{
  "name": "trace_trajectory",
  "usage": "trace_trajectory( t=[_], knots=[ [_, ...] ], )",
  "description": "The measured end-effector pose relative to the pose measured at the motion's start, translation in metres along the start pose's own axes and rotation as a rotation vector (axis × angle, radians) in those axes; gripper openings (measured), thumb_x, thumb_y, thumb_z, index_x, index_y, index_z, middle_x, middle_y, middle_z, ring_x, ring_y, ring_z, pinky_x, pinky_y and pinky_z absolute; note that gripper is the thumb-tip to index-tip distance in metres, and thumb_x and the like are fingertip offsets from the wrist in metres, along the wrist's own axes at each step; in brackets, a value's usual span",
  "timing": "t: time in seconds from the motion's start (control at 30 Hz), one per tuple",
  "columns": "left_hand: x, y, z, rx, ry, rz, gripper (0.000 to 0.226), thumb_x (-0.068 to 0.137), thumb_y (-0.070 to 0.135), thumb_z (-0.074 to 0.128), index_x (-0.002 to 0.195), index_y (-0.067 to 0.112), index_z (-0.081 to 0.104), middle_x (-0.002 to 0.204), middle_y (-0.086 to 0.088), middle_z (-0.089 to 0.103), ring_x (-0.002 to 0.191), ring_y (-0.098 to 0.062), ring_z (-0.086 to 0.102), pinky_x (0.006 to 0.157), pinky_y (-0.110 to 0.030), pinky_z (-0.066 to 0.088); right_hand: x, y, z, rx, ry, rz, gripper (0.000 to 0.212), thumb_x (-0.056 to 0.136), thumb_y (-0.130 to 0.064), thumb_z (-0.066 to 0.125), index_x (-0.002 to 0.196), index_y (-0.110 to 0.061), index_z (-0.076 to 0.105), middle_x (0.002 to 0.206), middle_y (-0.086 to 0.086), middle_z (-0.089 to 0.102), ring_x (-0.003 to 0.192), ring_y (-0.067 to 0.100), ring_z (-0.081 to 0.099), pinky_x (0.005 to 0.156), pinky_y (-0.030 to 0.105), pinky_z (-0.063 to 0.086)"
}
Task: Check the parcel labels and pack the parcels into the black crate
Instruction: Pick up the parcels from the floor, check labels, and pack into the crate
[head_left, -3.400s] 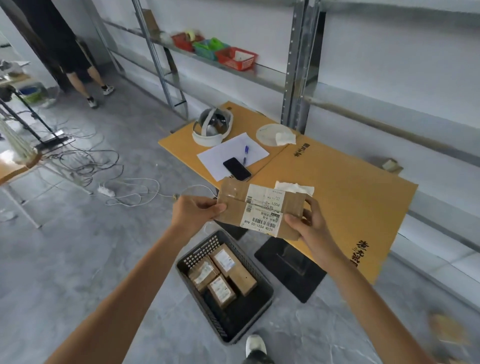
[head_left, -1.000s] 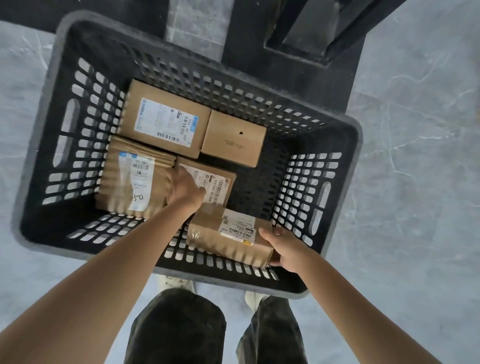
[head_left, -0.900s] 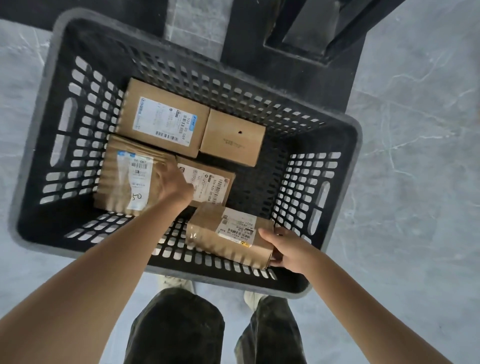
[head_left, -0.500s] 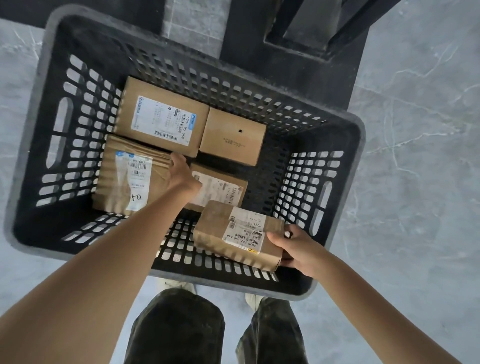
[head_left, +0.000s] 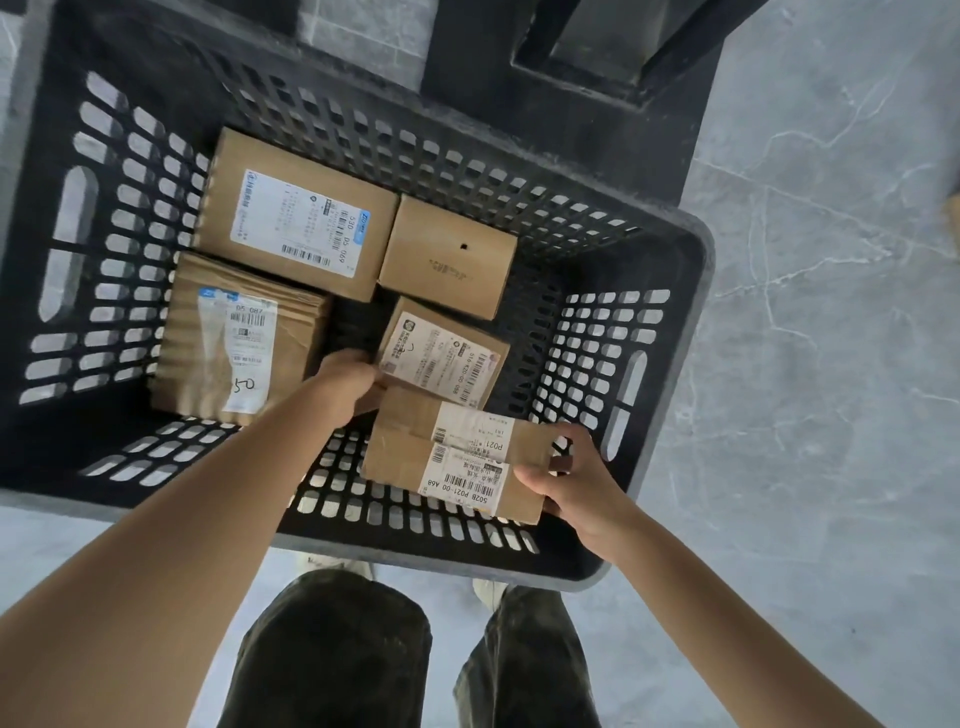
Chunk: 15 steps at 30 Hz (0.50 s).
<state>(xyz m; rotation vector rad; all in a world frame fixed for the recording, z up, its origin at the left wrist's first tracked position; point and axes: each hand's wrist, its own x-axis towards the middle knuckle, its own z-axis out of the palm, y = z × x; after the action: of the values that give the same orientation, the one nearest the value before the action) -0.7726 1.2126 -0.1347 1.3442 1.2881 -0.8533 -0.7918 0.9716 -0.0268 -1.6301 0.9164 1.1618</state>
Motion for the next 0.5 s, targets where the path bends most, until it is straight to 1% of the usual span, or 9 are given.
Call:
trace_trajectory(
  t=[0.07, 0.1, 0.17, 0.2, 0.27, 0.33, 0.37, 0.43, 0.5],
  knots=[
    [-0.002, 0.002, -0.001, 0.312, -0.026, 0.126, 0.037, 0.089, 0.012, 0.058, 0.125, 0.017, 0.05, 0.122, -0.014, 0.058, 0.097, -0.028, 0.061, 0.083, -0.041, 0.054, 0.002, 0.001, 0.004, 0.019, 0.02, -0.02, 0.053, 0.08, 0.002, 0.069, 0.117, -0.025, 0.043, 0.101, 0.006, 0.058, 0.091, 0.019, 0.06, 0.07, 0.032, 0.052],
    [-0.003, 0.004, -0.002, 0.469, -0.02, 0.205, 0.05, 0.089, 0.014, 0.059, 0.135, 0.019, 0.042, 0.129, -0.013, 0.054, 0.109, -0.031, 0.057, 0.09, -0.043, 0.051, 0.003, 0.001, 0.005, 0.042, 0.025, -0.026, 0.054, 0.079, 0.004, 0.069, 0.116, -0.025, 0.043, 0.102, 0.006, 0.058, 0.092, 0.02, 0.06, 0.069, 0.031, 0.051],
    [-0.006, 0.009, -0.002, 0.624, -0.034, 0.361, 0.068, 0.087, 0.013, 0.061, 0.145, 0.021, 0.025, 0.139, -0.014, 0.045, 0.125, -0.034, 0.046, 0.1, -0.046, 0.041, 0.003, 0.003, 0.006, 0.091, 0.035, -0.037, 0.055, 0.079, 0.007, 0.067, 0.115, -0.026, 0.043, 0.104, 0.005, 0.058, 0.094, 0.02, 0.06, 0.068, 0.03, 0.051],
    [-0.007, 0.012, -0.001, 0.673, -0.052, 0.432, 0.075, 0.087, 0.011, 0.061, 0.147, 0.022, 0.018, 0.141, -0.014, 0.043, 0.126, -0.034, 0.045, 0.099, -0.045, 0.041, 0.003, 0.003, 0.005, 0.114, 0.034, -0.041, 0.055, 0.079, 0.008, 0.067, 0.114, -0.026, 0.043, 0.105, 0.004, 0.058, 0.096, 0.02, 0.06, 0.069, 0.032, 0.052],
    [-0.011, 0.017, -0.001, 0.847, -0.045, 0.55, 0.083, 0.086, 0.012, 0.06, 0.148, 0.029, 0.008, 0.137, -0.013, 0.043, 0.117, -0.032, 0.052, 0.086, -0.042, 0.047, 0.003, 0.002, 0.003, 0.186, 0.007, -0.035, 0.053, 0.08, 0.01, 0.065, 0.11, -0.029, 0.045, 0.106, 0.004, 0.059, 0.096, 0.02, 0.06, 0.071, 0.035, 0.053],
    [-0.017, 0.019, -0.002, 1.084, 0.092, 0.648, 0.082, 0.084, 0.023, 0.063, 0.145, 0.032, 0.009, 0.132, -0.013, 0.043, 0.107, -0.032, 0.056, 0.074, -0.039, 0.05, 0.003, 0.0, 0.001, 0.32, -0.047, -0.017, 0.052, 0.081, 0.012, 0.061, 0.111, -0.028, 0.046, 0.109, 0.007, 0.059, 0.097, 0.022, 0.06, 0.069, 0.039, 0.054],
    [-0.021, 0.018, -0.002, 1.18, 0.179, 0.713, 0.082, 0.08, 0.029, 0.066, 0.143, 0.029, 0.013, 0.134, -0.014, 0.04, 0.11, -0.033, 0.053, 0.076, -0.041, 0.051, 0.004, 0.0, 0.0, 0.389, -0.073, -0.014, 0.053, 0.082, 0.014, 0.059, 0.113, -0.027, 0.046, 0.111, 0.009, 0.058, 0.098, 0.024, 0.06, 0.068, 0.04, 0.054],
    [-0.024, 0.015, -0.005, 1.333, 0.262, 0.878, 0.088, 0.073, 0.033, 0.071, 0.142, 0.021, 0.018, 0.142, -0.016, 0.03, 0.125, -0.033, 0.04, 0.091, -0.043, 0.046, 0.006, -0.001, -0.002, 0.479, -0.103, -0.018, 0.055, 0.082, 0.017, 0.056, 0.116, -0.025, 0.047, 0.113, 0.012, 0.058, 0.1, 0.025, 0.06, 0.07, 0.042, 0.054],
    [-0.023, 0.01, -0.009, 1.426, 0.223, 1.023, 0.09, 0.073, 0.025, 0.07, 0.145, 0.016, 0.016, 0.151, -0.016, 0.016, 0.139, -0.031, 0.021, 0.105, -0.042, 0.035, 0.01, -0.001, -0.002, 0.526, -0.098, -0.022, 0.057, 0.081, 0.02, 0.053, 0.118, -0.024, 0.049, 0.116, 0.012, 0.059, 0.104, 0.025, 0.059, 0.076, 0.043, 0.053]
  ],
)
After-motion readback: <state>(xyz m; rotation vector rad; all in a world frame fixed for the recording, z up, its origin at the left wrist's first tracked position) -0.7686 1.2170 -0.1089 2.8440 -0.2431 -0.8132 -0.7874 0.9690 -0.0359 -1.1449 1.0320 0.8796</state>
